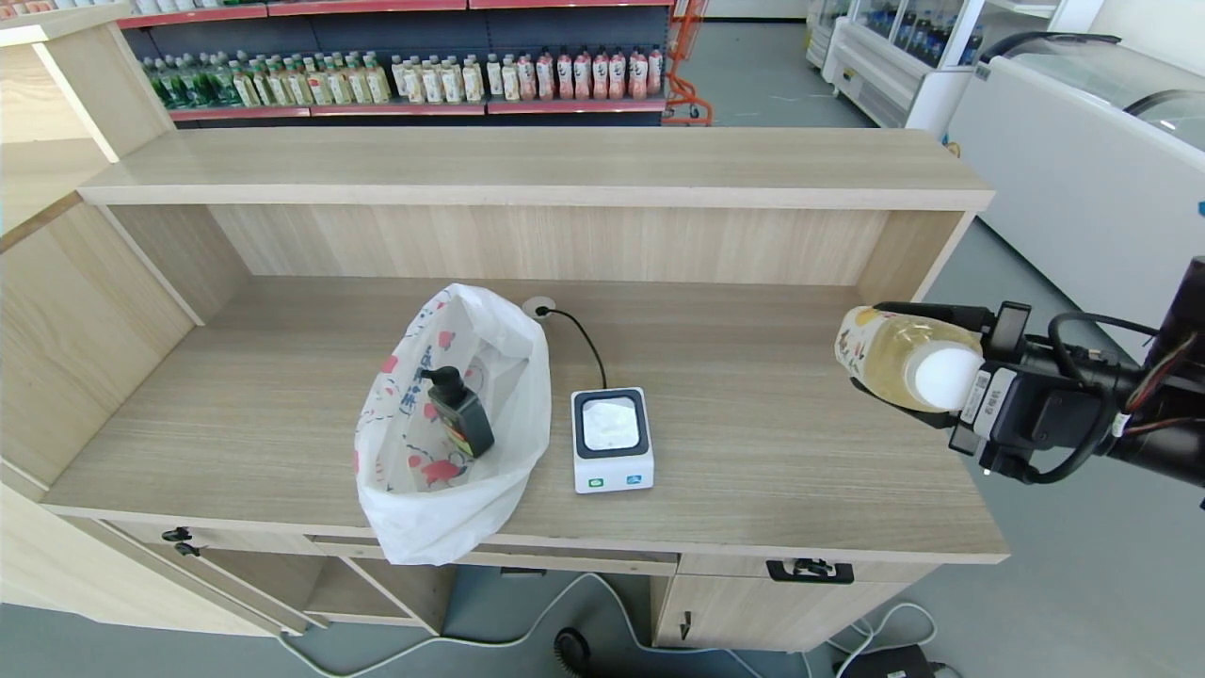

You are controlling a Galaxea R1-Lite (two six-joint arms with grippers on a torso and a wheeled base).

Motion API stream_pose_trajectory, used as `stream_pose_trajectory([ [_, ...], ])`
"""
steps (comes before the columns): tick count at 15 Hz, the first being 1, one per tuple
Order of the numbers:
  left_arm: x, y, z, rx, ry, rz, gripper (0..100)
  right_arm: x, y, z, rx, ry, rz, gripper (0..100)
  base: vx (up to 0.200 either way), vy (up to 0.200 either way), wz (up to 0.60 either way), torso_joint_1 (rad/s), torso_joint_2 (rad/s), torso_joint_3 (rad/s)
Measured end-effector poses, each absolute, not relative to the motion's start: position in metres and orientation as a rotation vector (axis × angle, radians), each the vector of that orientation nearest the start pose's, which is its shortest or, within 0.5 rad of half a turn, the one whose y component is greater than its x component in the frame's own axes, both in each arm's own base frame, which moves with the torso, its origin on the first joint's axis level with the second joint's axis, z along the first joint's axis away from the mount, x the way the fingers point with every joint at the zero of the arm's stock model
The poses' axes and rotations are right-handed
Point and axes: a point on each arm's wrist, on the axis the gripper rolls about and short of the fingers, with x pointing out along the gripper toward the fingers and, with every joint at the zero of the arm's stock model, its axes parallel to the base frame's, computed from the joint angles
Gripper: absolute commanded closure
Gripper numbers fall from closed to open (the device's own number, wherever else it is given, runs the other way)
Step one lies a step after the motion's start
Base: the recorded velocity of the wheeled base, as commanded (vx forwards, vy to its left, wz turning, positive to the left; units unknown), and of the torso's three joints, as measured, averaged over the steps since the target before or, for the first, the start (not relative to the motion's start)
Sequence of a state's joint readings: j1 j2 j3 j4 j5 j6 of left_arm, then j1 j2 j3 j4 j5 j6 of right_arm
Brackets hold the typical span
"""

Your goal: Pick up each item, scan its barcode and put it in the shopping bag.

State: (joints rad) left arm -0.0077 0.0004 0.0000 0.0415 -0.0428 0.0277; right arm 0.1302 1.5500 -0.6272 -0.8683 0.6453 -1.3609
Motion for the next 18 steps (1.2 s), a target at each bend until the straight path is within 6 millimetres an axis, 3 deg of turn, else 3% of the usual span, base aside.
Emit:
stream_pose_trajectory([
  [8, -0.023, -0.001, 0.071, 0.027, 0.041, -0.051, 0, 0.256, 0.065, 0.2, -1.278, -0.554, 0.72, 100, 0.0, 0.2, 0.0, 0.004, 0.0, 0.001],
  [18, -0.023, -0.001, 0.071, 0.03, 0.041, -0.051, 0, 0.282, 0.073, 0.17, -1.295, -0.593, 0.711, 100, 0.0, 0.0, 0.0, 0.0, 0.0, 0.0],
])
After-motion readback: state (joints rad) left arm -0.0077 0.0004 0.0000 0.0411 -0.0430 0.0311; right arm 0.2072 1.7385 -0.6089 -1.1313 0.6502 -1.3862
